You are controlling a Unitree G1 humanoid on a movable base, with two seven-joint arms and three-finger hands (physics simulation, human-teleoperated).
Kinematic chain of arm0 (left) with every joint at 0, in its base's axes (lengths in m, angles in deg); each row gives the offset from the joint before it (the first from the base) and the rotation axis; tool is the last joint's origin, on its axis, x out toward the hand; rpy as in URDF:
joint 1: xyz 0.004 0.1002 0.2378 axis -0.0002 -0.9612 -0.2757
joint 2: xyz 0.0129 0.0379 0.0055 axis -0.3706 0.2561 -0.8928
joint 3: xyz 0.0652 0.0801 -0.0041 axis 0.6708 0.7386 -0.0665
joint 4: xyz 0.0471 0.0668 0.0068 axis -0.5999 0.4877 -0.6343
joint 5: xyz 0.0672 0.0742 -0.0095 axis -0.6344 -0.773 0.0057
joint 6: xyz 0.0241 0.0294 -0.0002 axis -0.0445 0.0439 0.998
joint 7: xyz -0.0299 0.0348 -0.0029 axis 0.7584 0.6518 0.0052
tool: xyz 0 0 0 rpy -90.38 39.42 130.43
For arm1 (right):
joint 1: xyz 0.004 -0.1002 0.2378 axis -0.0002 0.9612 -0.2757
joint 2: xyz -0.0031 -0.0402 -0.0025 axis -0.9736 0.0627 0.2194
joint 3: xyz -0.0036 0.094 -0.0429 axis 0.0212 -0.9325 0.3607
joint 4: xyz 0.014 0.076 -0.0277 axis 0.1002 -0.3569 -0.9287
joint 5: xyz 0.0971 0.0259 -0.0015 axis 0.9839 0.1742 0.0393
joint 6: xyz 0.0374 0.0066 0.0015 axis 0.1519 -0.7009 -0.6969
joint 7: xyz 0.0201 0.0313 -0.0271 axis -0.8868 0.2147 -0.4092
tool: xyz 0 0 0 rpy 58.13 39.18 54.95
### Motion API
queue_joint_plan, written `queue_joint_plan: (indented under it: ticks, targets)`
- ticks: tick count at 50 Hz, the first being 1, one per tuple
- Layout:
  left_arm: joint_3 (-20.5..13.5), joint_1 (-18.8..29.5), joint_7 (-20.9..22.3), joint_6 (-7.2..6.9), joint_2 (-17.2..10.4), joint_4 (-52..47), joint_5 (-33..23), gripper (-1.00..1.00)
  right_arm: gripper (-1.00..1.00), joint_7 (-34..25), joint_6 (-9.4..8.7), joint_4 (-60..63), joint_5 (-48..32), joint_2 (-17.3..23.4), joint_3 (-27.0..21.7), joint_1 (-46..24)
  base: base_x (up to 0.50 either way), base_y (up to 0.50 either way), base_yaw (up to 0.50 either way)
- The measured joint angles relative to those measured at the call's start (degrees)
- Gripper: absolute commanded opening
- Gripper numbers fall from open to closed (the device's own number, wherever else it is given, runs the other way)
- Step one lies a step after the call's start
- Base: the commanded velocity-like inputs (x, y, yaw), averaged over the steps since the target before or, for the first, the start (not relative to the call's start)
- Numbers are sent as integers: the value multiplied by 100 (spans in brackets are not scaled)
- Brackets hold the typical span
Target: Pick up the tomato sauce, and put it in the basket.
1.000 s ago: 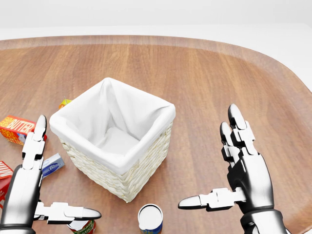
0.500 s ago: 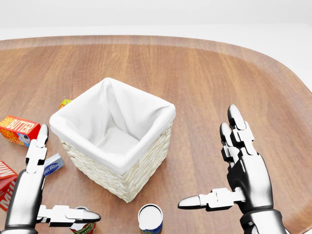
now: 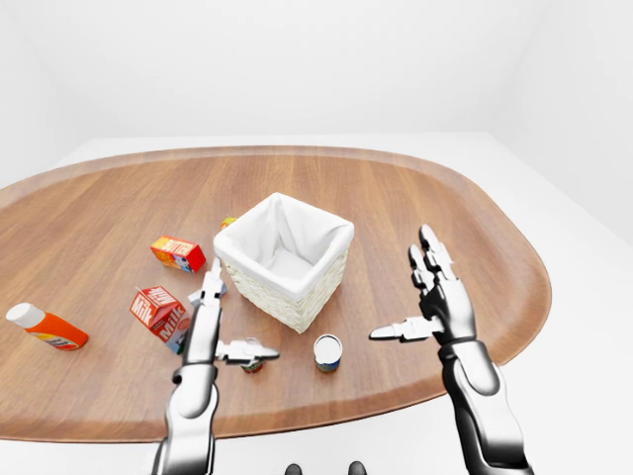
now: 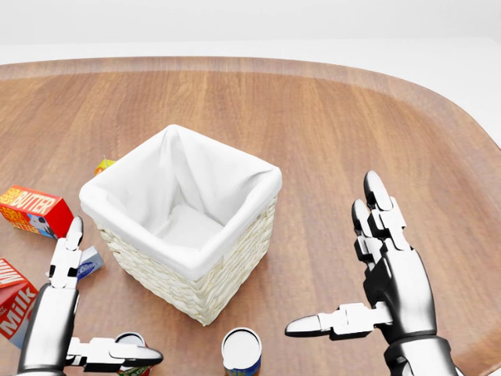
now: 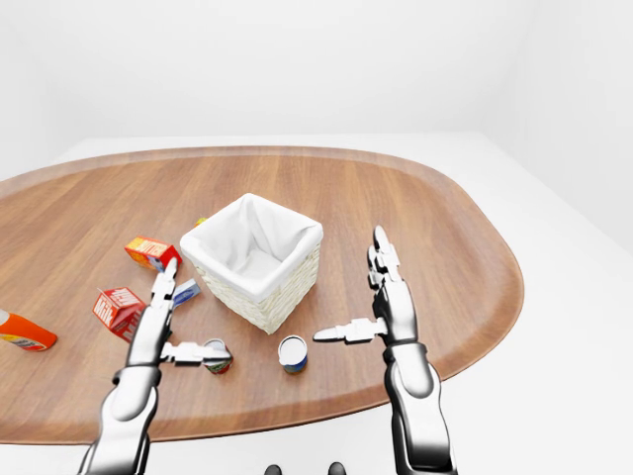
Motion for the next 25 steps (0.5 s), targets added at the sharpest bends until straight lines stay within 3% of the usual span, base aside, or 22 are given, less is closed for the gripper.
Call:
queue_joint_plan:
  ticks: [25]
  targets:
    - [39,-33,-146,0,-24,440,-30,100,100,-2,0,-53,-21,0,6,2,0,0,0]
